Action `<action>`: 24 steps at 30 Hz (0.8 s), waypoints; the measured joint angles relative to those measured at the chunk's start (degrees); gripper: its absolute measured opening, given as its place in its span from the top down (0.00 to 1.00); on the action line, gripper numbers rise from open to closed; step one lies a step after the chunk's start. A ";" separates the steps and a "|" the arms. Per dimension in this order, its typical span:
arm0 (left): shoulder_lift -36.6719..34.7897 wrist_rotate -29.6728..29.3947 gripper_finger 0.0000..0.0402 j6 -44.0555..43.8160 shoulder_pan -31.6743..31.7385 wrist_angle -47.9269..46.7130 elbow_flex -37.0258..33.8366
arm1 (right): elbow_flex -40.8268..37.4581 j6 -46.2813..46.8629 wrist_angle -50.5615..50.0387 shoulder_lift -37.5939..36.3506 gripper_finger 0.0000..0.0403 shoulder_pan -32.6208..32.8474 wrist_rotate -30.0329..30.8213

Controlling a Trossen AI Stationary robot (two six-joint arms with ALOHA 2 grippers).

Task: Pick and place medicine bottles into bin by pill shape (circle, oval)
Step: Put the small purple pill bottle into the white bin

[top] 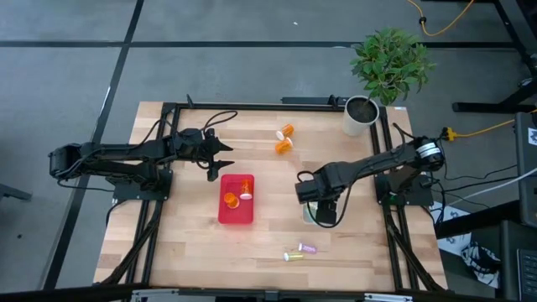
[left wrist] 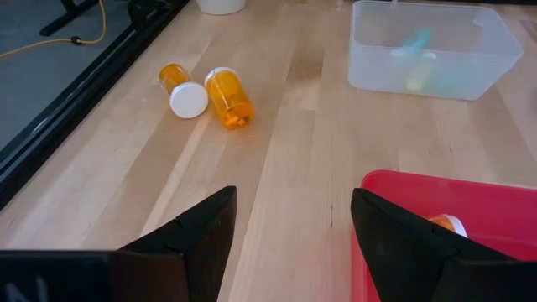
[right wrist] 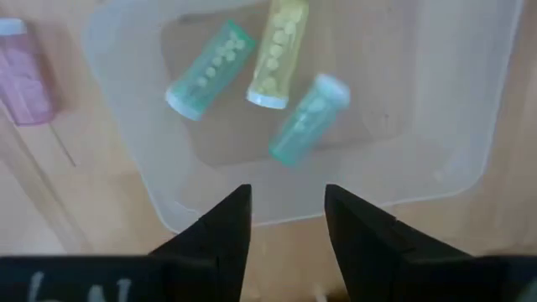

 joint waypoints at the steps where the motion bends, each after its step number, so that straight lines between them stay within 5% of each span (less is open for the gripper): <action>1: 0.00 0.00 0.43 -0.02 0.00 0.00 0.00 | 0.00 -0.07 0.25 0.00 0.61 0.00 -0.05; 12: 0.00 0.02 0.43 -0.02 -0.02 0.00 0.00 | 0.37 1.18 3.27 0.00 0.61 1.26 0.13; 24: 0.00 0.00 0.43 0.08 -0.02 0.00 0.00 | 1.92 5.36 7.94 0.00 0.61 10.68 -0.04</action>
